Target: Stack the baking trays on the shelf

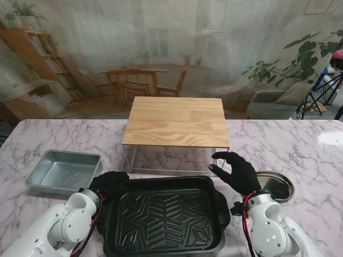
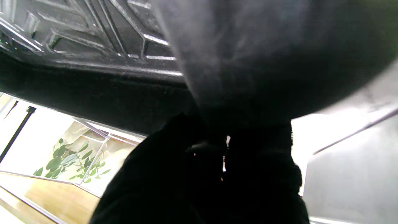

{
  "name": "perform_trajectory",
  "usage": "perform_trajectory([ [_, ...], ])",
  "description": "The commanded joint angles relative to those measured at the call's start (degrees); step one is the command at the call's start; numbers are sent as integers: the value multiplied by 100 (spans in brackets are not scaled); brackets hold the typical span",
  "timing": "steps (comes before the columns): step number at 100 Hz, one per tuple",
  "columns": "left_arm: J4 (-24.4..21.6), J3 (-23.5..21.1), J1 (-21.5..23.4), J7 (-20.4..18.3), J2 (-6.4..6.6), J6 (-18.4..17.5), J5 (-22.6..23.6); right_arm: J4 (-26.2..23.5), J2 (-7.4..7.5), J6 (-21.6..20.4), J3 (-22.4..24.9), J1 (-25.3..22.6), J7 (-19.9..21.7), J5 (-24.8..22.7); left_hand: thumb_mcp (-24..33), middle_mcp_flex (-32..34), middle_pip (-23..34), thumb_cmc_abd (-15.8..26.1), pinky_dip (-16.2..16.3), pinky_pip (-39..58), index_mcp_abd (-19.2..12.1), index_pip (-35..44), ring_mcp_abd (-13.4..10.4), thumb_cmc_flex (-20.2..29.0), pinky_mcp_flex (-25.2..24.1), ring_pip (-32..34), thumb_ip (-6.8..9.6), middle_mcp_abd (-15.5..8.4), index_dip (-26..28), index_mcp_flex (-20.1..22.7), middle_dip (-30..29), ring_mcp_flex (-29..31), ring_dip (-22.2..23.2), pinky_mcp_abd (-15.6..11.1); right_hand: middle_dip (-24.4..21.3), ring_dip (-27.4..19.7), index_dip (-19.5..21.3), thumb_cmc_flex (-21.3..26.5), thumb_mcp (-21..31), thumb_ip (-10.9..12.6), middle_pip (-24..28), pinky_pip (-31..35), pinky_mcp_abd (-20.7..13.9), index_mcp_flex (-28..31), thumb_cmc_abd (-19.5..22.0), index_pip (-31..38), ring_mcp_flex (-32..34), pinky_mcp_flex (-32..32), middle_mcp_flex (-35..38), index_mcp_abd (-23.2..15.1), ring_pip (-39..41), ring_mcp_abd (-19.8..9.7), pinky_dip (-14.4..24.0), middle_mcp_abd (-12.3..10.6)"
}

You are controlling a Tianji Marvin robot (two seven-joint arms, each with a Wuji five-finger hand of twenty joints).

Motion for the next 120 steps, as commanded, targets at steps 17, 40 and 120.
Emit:
perform_trajectory([
  [17,111,87,-207,3,-46,126,-64,26,-8,47,-22,12,26,17,400,212,135,194,55,273,-143,119,184,477,149,126,-82,-40,-79,130,-97,121,-12,-167,55,-8,17,-69,-15,50,58,-79,-201,-107,181,1,-114,-101,106,-68,-221,-112,62,5],
  [40,237,214,-400,32,-60,180,-139,32,-6,55,-27,24,40,23,417,217,173,221,43,292,-206,178,167,477,152,142,-100,-84,-72,156,-98,125,-3,-187,59,-7,14,-66,-17,51,60,-80,-197,-119,183,-7,-113,-99,103,-69,-221,-115,64,27],
  [120,125,-65,-239,-176,3,-144,81,35,-12,38,-19,18,13,27,-1710,-1179,-33,593,-53,-804,208,-1516,512,-779,-1078,-828,377,318,-913,-404,-1722,-1169,-588,-77,68,-7,17,-74,-12,52,69,-79,-202,-144,179,9,-121,-99,71,-53,-221,-119,69,11],
])
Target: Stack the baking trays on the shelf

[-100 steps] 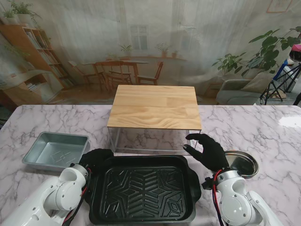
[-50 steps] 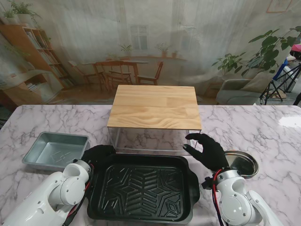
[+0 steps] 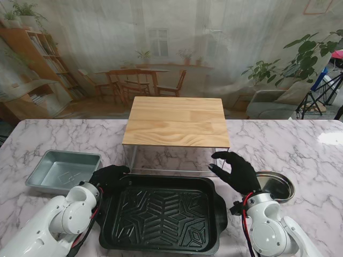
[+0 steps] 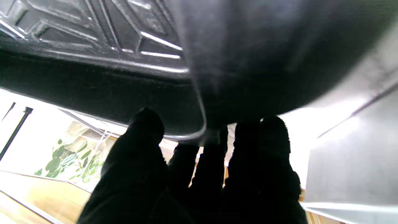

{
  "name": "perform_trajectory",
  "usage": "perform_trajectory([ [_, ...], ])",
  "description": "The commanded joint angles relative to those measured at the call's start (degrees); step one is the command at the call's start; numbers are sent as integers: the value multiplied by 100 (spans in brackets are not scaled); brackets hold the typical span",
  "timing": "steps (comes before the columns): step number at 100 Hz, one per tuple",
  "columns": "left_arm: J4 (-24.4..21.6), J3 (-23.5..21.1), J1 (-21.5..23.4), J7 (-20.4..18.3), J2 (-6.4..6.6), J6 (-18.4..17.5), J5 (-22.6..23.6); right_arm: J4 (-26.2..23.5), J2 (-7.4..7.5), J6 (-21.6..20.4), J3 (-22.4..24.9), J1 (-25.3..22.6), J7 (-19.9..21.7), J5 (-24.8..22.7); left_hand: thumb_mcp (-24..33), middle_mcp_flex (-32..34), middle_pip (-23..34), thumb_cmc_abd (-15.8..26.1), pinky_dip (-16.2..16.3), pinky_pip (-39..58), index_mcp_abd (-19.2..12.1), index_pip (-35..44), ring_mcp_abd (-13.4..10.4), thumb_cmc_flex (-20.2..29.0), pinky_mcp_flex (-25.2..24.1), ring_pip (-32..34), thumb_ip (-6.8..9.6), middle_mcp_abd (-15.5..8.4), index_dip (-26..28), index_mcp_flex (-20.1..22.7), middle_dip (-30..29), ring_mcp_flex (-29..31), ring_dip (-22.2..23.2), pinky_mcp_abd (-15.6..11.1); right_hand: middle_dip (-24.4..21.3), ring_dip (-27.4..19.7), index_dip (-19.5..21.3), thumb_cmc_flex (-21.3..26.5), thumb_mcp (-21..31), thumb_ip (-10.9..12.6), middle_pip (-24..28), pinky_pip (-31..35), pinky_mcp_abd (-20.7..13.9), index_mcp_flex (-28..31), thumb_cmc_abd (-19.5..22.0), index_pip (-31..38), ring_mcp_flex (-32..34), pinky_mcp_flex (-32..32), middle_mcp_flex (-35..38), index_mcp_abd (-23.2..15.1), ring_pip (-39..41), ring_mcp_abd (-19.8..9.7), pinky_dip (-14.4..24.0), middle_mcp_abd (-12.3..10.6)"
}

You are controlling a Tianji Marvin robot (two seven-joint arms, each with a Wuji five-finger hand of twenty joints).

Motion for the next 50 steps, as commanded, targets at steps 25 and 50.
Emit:
perform_trajectory([
  [25,-401,-432,330,107,-6,-247,-122,3,-15,22,10,-35,-15,14,-239,-324,-249,200,-44,-244,131,-277,324,-155,-338,-149,107,123,-90,-140,-210,-357,-138,-98,19,-6,14,-70,-15,51,69,-59,-204,-142,188,7,-125,-93,-3,-53,-218,-111,73,13],
  [50,-827,-796,584,162,-10,-582,35,5,-10,20,12,-37,4,4,-291,-369,-320,202,-29,-293,125,-371,351,-183,-395,-162,108,148,-82,-122,-264,-407,-174,-73,17,-6,12,-67,-17,52,70,-54,-204,-143,187,7,-118,-90,-4,-52,-214,-115,75,8],
])
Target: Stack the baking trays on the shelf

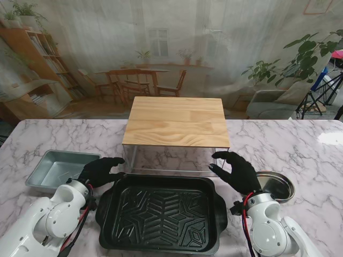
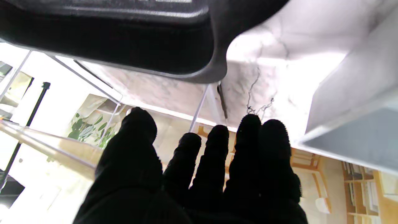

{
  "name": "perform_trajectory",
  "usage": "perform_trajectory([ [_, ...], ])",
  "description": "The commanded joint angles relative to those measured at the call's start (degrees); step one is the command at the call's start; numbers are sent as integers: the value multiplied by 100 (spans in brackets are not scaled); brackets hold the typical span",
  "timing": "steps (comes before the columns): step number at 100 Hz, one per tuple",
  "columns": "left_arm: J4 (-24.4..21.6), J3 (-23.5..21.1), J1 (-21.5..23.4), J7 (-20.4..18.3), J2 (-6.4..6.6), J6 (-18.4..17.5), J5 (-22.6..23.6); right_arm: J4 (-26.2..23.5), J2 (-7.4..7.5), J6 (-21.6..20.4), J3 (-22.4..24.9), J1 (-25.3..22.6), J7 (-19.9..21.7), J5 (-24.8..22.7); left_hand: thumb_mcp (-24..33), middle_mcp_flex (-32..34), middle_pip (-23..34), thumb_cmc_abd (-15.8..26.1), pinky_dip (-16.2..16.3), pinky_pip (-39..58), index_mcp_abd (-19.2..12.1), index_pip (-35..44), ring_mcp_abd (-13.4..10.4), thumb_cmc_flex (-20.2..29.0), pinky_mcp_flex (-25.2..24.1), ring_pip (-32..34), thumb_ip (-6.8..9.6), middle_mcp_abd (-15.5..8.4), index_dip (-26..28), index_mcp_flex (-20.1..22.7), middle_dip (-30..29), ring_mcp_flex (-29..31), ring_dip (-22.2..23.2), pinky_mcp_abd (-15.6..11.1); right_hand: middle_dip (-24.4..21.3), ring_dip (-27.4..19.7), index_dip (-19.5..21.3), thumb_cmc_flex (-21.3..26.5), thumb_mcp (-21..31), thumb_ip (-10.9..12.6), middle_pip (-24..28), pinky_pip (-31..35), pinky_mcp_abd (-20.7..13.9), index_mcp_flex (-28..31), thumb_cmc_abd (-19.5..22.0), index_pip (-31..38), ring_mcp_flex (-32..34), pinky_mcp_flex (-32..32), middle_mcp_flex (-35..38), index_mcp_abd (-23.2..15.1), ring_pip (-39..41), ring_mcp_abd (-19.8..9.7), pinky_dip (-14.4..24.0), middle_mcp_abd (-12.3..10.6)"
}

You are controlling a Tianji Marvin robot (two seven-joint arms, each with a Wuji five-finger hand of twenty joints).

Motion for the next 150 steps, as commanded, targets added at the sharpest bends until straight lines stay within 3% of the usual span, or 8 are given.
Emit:
perform_trajectory([
  [1,-166,-99,87,-10,1,-111,16,8,-8,22,1,-27,18,-3,-87,-222,-110,140,-28,-158,105,-110,259,36,-152,-89,108,65,-63,-92,-29,-143,-50,-128,16,-6,12,-69,-18,52,69,-53,-205,-142,187,8,-118,-89,-5,-51,-214,-115,74,3],
  [51,-674,-1534,751,-104,16,-821,402,20,-22,187,-47,12,1,36,-260,-507,-693,607,-136,-597,40,-438,487,-382,-428,-612,-46,143,-45,-386,-300,-438,-440,139,19,-4,10,-44,-20,54,80,-35,-213,-128,207,7,-133,-92,-52,-20,-205,-106,80,49],
  [75,-615,-2018,928,-367,55,-895,552,61,-10,202,-70,62,63,42,-347,-1477,-1662,462,-458,-1430,-755,-707,707,-1284,-838,-1357,-158,-401,-136,-911,-1072,-1117,-1334,518,14,-5,5,-65,-29,56,75,-30,-202,-133,191,-3,-136,-91,-56,-37,-203,-117,82,24],
  [90,-419,-2158,953,-318,57,-1043,503,82,-4,201,-77,83,89,35,-354,-1901,-1825,-55,-558,-1639,-922,-800,319,-1806,-885,-1413,-186,-419,-264,-1128,-1300,-1359,-1475,-121,13,-8,9,-70,-28,55,75,-31,-204,-120,183,4,-141,-92,-51,-46,-208,-120,80,7],
  [104,-271,-2348,999,-384,101,-1396,718,94,-3,196,-79,90,85,23,-303,-1862,-1833,-952,-626,-1753,-143,-825,-150,-1859,-818,-1391,-205,47,-285,-1335,-1355,-1358,-1474,-668,10,-9,6,-72,-27,55,66,-42,-208,-125,178,-3,-138,-102,-56,-49,-211,-113,75,24],
  [110,-236,-2453,1036,-507,129,-1537,782,100,-4,194,-81,94,78,16,-315,-1909,-1864,-1238,-685,-1865,-306,-877,-231,-1799,-808,-1454,-290,-143,-326,-1380,-1390,-1384,-1520,-727,11,-10,8,-72,-25,55,69,-42,-211,-124,176,-1,-136,-97,-53,-53,-212,-114,74,16],
  [123,-150,-2670,1112,-710,181,-1835,905,109,-3,208,-94,107,78,5,-305,-2118,-1769,-1658,-736,-1984,-1183,-939,-105,-1792,-858,-1637,-346,-1173,-400,-1489,-1367,-1464,-1640,-556,10,-11,8,-79,-22,54,66,-52,-208,-126,175,0,-139,-109,-62,-55,-216,-116,70,18],
  [150,-1,-2821,1187,-1010,247,-1928,1150,145,3,259,-141,155,104,-19,-77,-2173,-1377,-1733,-745,-2003,-1755,-748,-160,-1309,-775,-1576,-162,-1515,-342,-1445,-1347,-1345,-1586,-689,9,-11,9,-87,-21,54,65,-61,-209,-134,168,-1,-143,-112,-64,-66,-219,-120,66,14],
])
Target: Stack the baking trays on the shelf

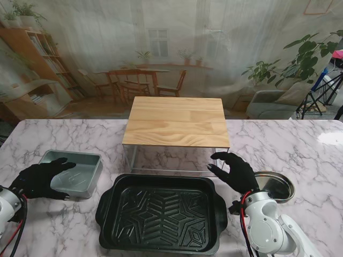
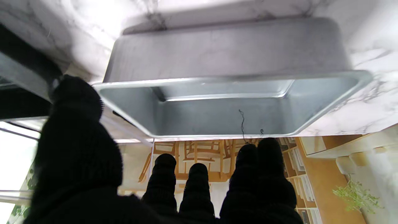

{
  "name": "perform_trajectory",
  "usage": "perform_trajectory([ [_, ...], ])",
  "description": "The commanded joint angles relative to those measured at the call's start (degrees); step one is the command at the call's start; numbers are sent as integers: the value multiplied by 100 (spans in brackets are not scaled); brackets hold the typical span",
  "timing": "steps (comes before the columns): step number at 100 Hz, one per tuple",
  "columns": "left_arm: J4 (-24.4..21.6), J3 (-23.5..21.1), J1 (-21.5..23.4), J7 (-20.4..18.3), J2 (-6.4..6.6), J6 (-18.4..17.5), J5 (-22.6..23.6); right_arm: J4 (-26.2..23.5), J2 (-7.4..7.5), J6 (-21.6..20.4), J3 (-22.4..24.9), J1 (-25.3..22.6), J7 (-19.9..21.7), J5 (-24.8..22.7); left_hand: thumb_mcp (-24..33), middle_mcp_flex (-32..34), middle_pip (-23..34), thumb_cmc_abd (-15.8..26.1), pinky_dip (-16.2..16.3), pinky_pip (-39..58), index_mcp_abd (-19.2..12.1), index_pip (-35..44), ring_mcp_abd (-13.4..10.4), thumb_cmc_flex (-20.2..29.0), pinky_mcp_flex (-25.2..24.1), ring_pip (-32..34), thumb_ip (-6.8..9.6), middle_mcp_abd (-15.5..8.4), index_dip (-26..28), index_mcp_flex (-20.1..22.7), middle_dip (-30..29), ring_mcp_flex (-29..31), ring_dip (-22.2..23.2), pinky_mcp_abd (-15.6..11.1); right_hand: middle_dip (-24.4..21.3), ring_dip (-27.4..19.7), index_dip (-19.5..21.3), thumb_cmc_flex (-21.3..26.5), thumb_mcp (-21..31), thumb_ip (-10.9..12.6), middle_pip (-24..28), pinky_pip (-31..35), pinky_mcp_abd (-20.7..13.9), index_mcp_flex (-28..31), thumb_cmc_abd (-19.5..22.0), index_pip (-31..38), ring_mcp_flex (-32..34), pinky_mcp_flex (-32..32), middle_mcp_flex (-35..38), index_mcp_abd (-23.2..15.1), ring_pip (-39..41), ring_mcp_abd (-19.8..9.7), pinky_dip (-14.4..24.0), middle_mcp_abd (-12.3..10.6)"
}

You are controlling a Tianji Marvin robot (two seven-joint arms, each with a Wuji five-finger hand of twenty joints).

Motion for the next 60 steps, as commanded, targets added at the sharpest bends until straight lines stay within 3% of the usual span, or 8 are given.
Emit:
perform_trajectory([
  [1,102,0,54,-106,31,18,100,31,-3,47,-21,8,19,-20,180,-243,201,-138,-110,-127,-263,181,-9,229,40,-77,77,-243,91,-203,-23,-37,1,-314,9,-11,10,-85,-20,54,64,-61,-208,-133,167,0,-149,-109,-63,-66,-221,-122,63,6],
  [11,136,-2,80,-211,42,56,77,44,-2,71,-37,23,27,-26,510,-176,359,-56,-133,-177,-339,513,-183,408,20,-82,429,-308,510,-71,128,-29,88,-488,9,-12,11,-93,-26,52,67,-78,-217,-125,170,2,-151,-128,-53,-59,-225,-123,56,1],
  [22,182,6,81,-231,51,67,150,52,-3,96,-53,36,28,-25,752,-154,403,26,-152,-218,-351,672,-246,594,0,-126,622,-272,782,-130,236,-64,94,-585,7,-12,9,-89,-26,53,59,-91,-215,-134,170,-3,-150,-137,-70,-58,-228,-125,51,5],
  [23,184,7,81,-246,53,67,145,53,-3,97,-55,37,27,-25,768,-168,396,39,-153,-220,-352,661,-248,607,-1,-126,635,-154,780,-139,237,-67,94,-592,6,-12,9,-89,-26,53,57,-92,-215,-135,169,-4,-149,-137,-74,-60,-227,-124,50,9],
  [31,191,20,85,-326,65,86,195,65,-3,109,-67,50,24,-36,945,-146,378,101,-155,-227,-415,514,-182,681,-2,-124,834,-288,723,-104,271,-96,109,-559,7,-12,10,-90,-25,53,61,-103,-213,-131,167,-1,-153,-146,-67,-56,-231,-127,46,-2],
  [39,215,48,88,-343,70,134,276,77,-1,125,-83,65,31,-38,1031,-143,361,176,-135,-191,-563,368,-82,797,22,-107,894,-407,601,-81,277,-102,142,-231,8,-11,10,-93,-24,53,63,-116,-209,-128,168,-1,-152,-154,-64,-64,-232,-124,42,-4],
  [46,234,77,91,-376,73,208,327,89,1,143,-100,82,44,-42,962,-118,358,249,-111,-150,-661,307,-98,861,36,-129,835,-552,476,35,258,-94,147,103,5,-11,10,-93,-24,53,56,-120,-208,-132,168,-2,-154,-154,-74,-69,-234,-129,41,7],
  [60,358,172,35,-325,79,286,488,120,2,194,-138,123,58,-46,917,-35,419,337,-38,-22,-714,306,-170,1009,-42,-174,789,-679,369,152,264,-112,156,120,6,-11,11,-97,-24,53,58,-134,-200,-139,165,-3,-156,-160,-69,-64,-237,-136,40,-2],
])
